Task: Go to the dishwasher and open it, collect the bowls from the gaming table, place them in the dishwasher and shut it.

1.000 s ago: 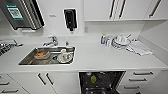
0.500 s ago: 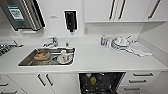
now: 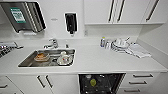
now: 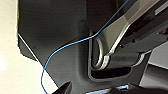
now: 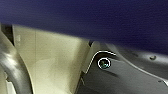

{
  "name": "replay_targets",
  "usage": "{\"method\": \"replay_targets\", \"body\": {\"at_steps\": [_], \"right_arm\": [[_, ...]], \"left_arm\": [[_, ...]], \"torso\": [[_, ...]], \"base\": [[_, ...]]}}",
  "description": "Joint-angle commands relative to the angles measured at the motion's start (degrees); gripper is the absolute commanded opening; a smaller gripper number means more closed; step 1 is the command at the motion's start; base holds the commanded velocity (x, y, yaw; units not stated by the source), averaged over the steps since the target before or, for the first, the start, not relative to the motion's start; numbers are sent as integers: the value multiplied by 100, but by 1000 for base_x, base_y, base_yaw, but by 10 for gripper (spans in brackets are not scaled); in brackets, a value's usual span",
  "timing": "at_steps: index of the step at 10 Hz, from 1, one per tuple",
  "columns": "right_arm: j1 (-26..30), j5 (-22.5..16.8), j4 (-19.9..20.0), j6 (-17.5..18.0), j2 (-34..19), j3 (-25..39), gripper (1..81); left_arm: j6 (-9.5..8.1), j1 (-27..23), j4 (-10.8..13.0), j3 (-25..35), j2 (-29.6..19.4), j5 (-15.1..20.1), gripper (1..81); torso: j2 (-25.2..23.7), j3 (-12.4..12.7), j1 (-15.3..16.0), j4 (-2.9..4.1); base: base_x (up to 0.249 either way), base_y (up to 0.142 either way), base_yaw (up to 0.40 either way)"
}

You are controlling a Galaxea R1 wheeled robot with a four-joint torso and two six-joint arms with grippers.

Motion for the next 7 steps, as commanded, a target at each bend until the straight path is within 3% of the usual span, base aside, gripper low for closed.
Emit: {"method": "replay_targets", "body": {"at_steps": [1, 5, 7], "right_arm": [[891, -213, 140, -562, 395, 607, 811], [1146, -222, 69, -562, 369, 800, 811], [1313, -679, 87, -562, 105, 870, 811]], "left_arm": [[25, -8, 40, 3, -37, 276, 811], [34, 0, 49, 3, 7, 276, 811], [43, -35, 66, 3, 42, 276, 811]], "torso": [[2, 0, 0, 0], [0, -2, 6, -2], [0, -6, 15, 0]], "base": [[0, 0, 0], [0, 0, 0], [0, 0, 0]]}}
